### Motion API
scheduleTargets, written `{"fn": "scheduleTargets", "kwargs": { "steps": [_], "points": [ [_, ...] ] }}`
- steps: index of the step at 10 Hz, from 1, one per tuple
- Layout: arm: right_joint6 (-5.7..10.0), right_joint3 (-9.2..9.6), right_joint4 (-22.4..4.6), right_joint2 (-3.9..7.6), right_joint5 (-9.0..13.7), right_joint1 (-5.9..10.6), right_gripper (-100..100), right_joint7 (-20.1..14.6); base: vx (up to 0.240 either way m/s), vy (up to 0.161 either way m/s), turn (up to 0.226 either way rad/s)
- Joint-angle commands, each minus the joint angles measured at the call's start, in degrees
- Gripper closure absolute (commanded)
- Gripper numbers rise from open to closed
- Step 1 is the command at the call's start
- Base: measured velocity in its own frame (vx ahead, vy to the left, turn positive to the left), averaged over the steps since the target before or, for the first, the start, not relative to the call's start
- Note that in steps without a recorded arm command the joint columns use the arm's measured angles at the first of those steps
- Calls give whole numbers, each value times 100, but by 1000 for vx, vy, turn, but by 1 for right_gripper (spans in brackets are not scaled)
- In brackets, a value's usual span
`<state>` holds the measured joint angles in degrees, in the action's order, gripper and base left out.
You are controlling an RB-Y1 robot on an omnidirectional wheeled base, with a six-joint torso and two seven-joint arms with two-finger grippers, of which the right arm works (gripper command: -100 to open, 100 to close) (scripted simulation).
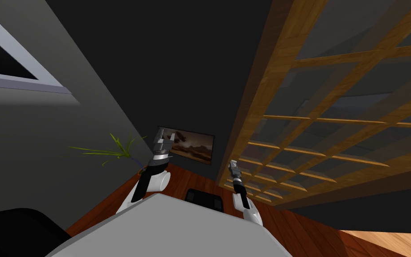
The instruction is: Pull the door open
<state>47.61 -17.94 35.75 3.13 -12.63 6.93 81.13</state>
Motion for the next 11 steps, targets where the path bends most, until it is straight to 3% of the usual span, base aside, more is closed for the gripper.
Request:
{"fn": "scheduleTargets", "kwargs": {
  "steps": [1, 5, 11],
  "points": [
    [-6, 4, 5, 0, -2, -6, 100, -10, -19, 26, -17],
    [-6, 4, 5, 0, -2, -6, 100, -10, -4, 6, -3],
    [-3, 36, -27, 104, 196, -36, 100, -879, -13, -3, 42]
  ]
}}
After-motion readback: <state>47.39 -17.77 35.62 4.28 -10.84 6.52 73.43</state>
